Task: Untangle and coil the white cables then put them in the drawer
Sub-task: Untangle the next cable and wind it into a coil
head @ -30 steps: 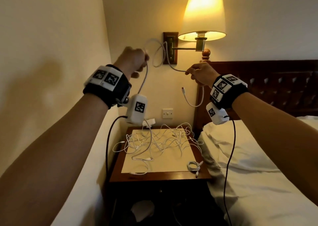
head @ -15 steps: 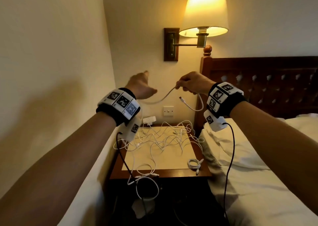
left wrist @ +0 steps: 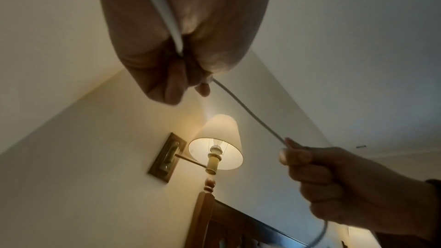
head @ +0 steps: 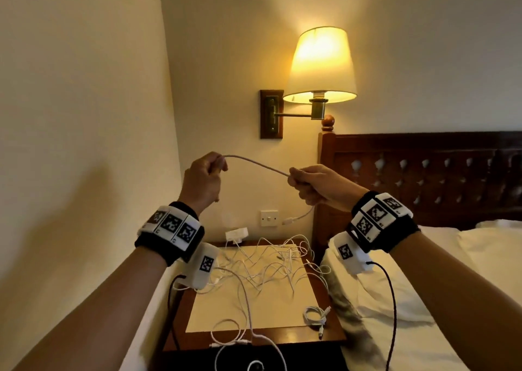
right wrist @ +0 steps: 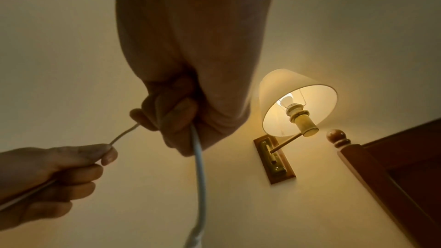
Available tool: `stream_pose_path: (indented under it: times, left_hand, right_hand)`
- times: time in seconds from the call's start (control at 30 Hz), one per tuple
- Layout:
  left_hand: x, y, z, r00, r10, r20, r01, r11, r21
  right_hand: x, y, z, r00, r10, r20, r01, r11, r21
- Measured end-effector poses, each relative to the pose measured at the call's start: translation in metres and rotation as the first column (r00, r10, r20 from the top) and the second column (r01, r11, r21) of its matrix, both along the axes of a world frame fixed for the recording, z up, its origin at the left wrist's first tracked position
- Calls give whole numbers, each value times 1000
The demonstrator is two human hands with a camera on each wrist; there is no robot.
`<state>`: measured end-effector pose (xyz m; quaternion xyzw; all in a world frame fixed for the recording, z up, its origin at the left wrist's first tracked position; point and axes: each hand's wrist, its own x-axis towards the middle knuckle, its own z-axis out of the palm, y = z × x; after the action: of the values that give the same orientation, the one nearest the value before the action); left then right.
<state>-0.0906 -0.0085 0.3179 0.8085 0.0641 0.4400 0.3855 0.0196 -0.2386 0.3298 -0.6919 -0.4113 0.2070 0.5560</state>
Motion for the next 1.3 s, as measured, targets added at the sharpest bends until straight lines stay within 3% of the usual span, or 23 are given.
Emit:
stream_pose_path:
  times: [0.13, 0.47, 0.53, 0.6, 0.63, 0.67, 0.7, 0.73, 0.77, 0.8, 0.87, 0.9, 0.97, 1.03, 1.07, 1.1, 1.13, 1.17, 1.2, 1.23, 1.27, 1.3]
  left_hand:
    - [3, 14, -4, 999, 24, -28, -28, 987, -156]
    - [1, 36, -30, 980, 173, -102, -170, 985, 41]
    - [-2, 33, -28, 980, 107, -167, -108, 994, 2]
    - [-8, 17, -22, 943, -125, -310, 70, 981, -183]
    - [-11, 5, -17, 898, -265, -352, 149, 934, -324]
    - [-14, -8, -10, 860, -383, -338, 207, 866, -454]
    - [-17, -22, -2, 838, -472, -274, 262, 788, -557]
    - [-19, -34, 6, 820, -540, -187, 321, 706, -631]
    - [-19, -43, 15, 805, -585, -95, 376, 628, -682]
    - [-18, -51, 24, 794, -608, -17, 413, 560, -719]
    - [-17, -60, 36, 789, -605, 103, 442, 444, -780]
    - [-15, -62, 40, 795, -589, 146, 444, 401, -801]
    - [-13, -61, 43, 824, -538, 178, 424, 378, -823]
    - [-13, -49, 44, 888, -427, 170, 369, 440, -819]
    - [-14, -38, 45, 926, -338, 170, 324, 478, -816]
    - [-17, -22, 45, 957, -248, 149, 265, 542, -797]
    - [-19, 1, 44, 988, -142, 53, 137, 693, -708]
    - [-25, 24, 42, 995, -3, -104, -56, 825, -562]
    - [-32, 47, 38, 958, 130, -254, -232, 874, -426]
    - [-33, 71, 31, 870, 357, -341, -440, 874, -206]
    - [-35, 90, 22, 777, 468, -420, -546, 834, -81]
    - [-39, 99, 10, 743, 481, -465, -576, 814, -78]
  right_hand:
    - [-12, -5, 6, 984, 145, -102, -140, 989, 57]
    - [-26, -17, 19, 950, 170, -263, -136, 981, 140]
    - [-26, -19, 20, 959, 108, -264, -66, 985, 162]
    - [-19, -17, 19, 984, -141, -111, 157, 974, 160]
    - [-15, -14, 16, 934, -343, 102, 331, 936, 117]
    - [-12, -10, 12, 789, -511, 341, 514, 853, 90]
    - [-13, -5, 6, 625, -608, 489, 637, 759, 131]
    - [-20, 2, 0, 517, -658, 547, 674, 707, 215]
    - [-28, 10, -6, 529, -667, 525, 633, 722, 279]
    - [-38, 18, -13, 663, -593, 457, 539, 801, 258]
    - [-60, 34, -37, 958, -225, 178, 219, 974, 50]
    - [-70, 42, -52, 1000, -15, -24, 15, 1000, -11]
    - [-84, 54, -83, 882, 301, -363, -302, 952, 57]
    - [-94, 57, -108, 749, 496, -439, -492, 860, 132]
    - [-95, 54, -116, 732, 533, -424, -531, 837, 135]
    - [-93, 48, -122, 746, 530, -403, -533, 838, 116]
    - [-85, 41, -126, 797, 475, -374, -486, 871, 72]
    - [-76, 32, -129, 857, 394, -332, -415, 910, 8]
    - [-65, 20, -132, 914, 297, -277, -326, 943, -61]
    - [-54, 8, -134, 955, 200, -221, -229, 967, -115]
    - [-46, -2, -133, 979, 108, -172, -134, 980, -148]
    - [-41, -10, -130, 991, 22, -132, -43, 987, -155]
